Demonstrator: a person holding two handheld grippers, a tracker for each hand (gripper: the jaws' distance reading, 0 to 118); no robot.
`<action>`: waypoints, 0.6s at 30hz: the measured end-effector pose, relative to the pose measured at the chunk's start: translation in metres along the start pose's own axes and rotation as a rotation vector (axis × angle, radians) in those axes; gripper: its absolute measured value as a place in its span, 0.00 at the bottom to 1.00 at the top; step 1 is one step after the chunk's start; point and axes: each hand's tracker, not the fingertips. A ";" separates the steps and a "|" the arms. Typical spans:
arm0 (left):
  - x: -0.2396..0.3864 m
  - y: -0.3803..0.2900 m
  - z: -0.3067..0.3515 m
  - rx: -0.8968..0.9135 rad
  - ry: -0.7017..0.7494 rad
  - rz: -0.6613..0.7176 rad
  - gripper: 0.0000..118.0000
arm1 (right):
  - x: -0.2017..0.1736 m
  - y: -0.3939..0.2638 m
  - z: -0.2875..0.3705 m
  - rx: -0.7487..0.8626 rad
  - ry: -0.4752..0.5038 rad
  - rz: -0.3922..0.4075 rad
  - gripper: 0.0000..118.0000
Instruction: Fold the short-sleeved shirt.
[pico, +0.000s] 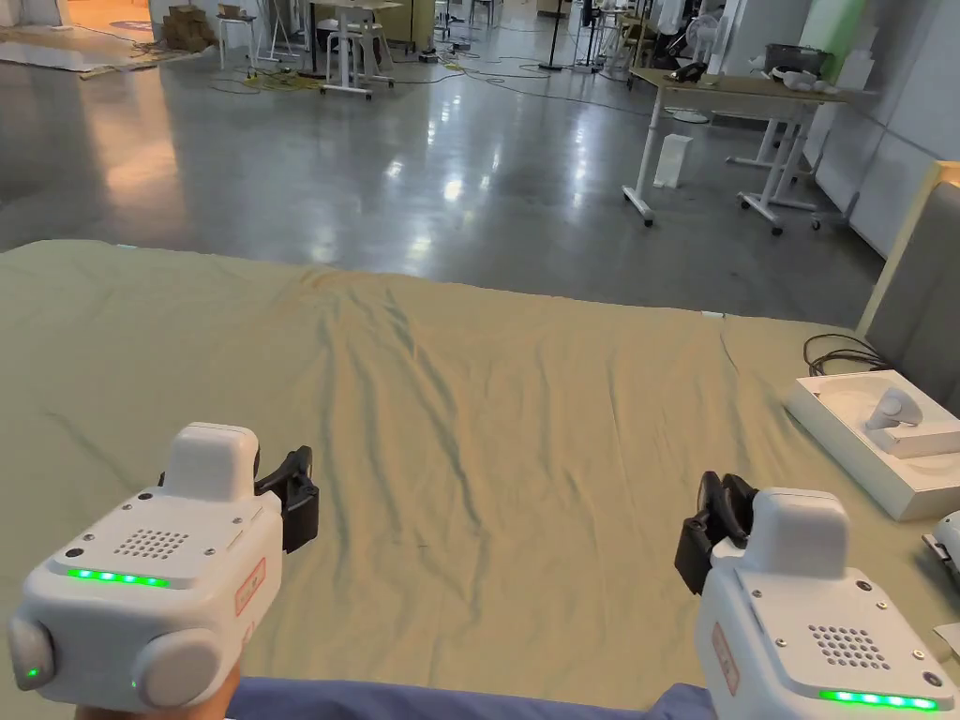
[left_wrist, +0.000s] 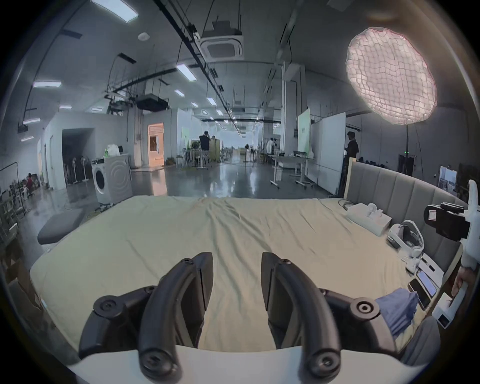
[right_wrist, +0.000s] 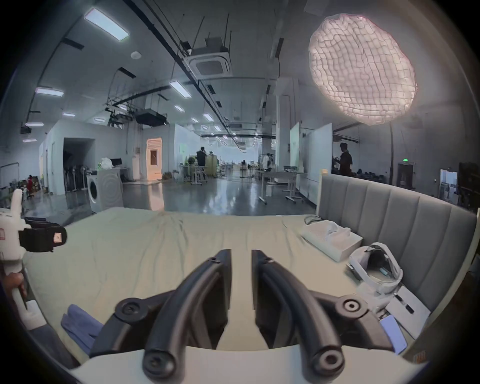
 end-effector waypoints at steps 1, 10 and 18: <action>0.001 0.000 0.000 -0.002 -0.002 0.004 0.28 | -0.004 0.000 0.000 -0.001 -0.007 0.002 0.05; -0.004 -0.007 0.013 0.022 0.028 -0.041 0.01 | -0.017 -0.005 -0.001 0.037 -0.046 -0.014 0.00; -0.058 -0.010 0.015 -0.132 -0.019 -0.002 0.01 | -0.020 -0.002 -0.008 0.022 -0.005 0.021 0.00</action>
